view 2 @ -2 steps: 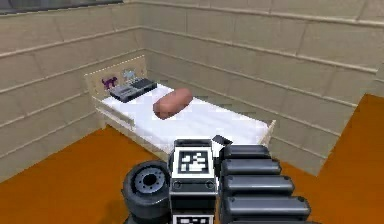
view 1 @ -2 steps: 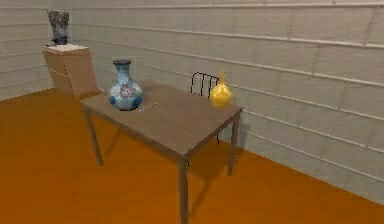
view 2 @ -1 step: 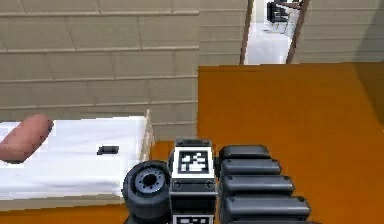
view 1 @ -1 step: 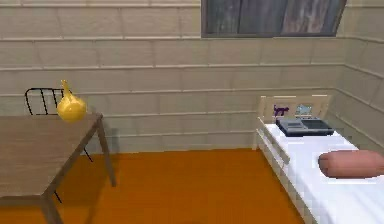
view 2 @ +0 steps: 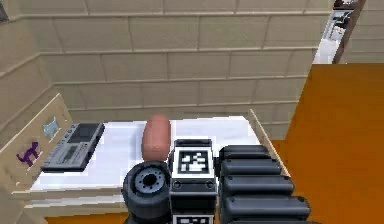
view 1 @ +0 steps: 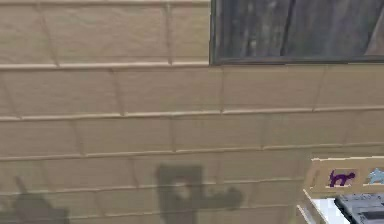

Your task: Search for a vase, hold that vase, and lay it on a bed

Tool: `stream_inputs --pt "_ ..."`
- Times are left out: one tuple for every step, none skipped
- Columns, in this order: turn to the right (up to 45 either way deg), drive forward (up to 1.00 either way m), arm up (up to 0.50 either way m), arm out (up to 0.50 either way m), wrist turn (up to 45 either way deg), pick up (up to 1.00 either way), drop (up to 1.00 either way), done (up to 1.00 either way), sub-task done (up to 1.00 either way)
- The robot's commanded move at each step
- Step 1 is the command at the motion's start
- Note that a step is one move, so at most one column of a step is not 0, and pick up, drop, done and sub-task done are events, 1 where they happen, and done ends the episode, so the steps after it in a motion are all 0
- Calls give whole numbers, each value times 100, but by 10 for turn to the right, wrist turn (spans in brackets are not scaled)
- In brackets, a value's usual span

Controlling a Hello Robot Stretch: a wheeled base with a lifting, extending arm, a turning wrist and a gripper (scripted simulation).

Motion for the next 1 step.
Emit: stream_inputs --pt "-180 0 0 0 0 0 0 0 0"
